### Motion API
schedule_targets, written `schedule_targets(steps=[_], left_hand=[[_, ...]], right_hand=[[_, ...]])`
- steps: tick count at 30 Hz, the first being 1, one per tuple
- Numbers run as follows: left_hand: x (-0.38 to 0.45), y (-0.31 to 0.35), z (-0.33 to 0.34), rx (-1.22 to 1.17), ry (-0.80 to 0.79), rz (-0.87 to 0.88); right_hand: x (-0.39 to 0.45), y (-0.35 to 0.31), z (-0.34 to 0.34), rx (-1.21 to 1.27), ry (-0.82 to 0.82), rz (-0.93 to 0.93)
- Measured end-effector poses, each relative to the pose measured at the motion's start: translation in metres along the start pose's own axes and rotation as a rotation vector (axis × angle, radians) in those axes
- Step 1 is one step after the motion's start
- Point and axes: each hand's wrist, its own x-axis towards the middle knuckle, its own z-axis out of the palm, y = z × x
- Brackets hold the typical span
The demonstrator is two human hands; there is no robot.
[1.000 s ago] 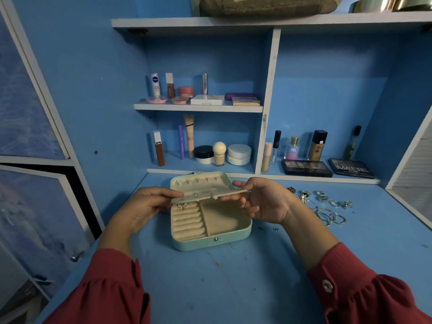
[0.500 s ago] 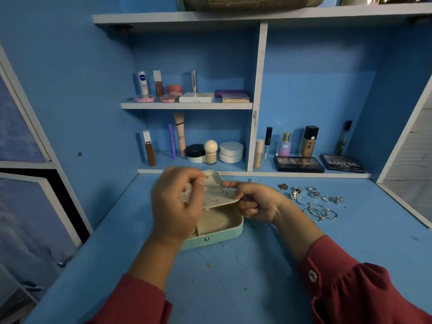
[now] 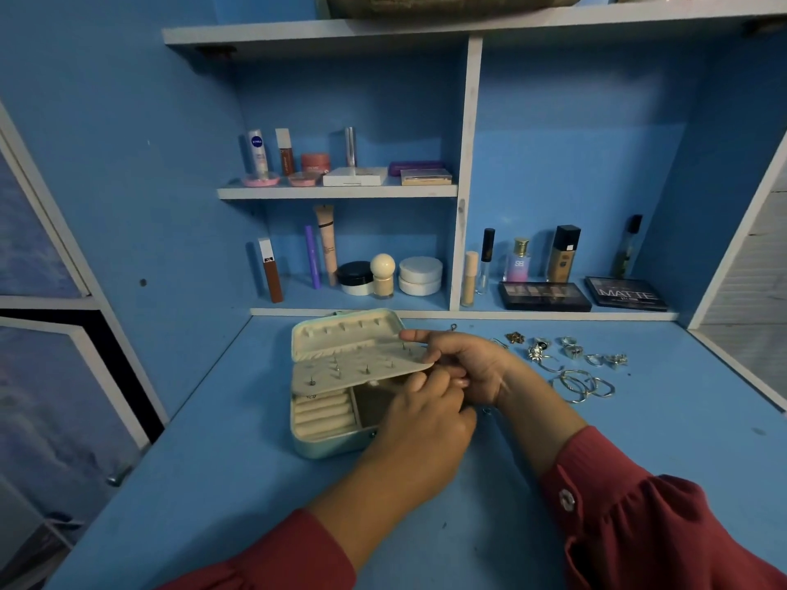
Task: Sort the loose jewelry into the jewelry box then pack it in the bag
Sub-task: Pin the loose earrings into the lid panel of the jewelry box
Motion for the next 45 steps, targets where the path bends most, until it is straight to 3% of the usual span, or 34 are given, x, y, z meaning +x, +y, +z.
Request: schedule_targets(steps=[34,45], left_hand=[[0.0048,0.0011,0.0022,0.021,0.033,-0.050],[0.0011,-0.0007,0.0013,-0.085,0.003,-0.067]], right_hand=[[-0.0003,0.0012,0.0008,0.025,0.024,-0.002],[-0.0020,0.0017,0.0018,0.025,0.025,0.001]])
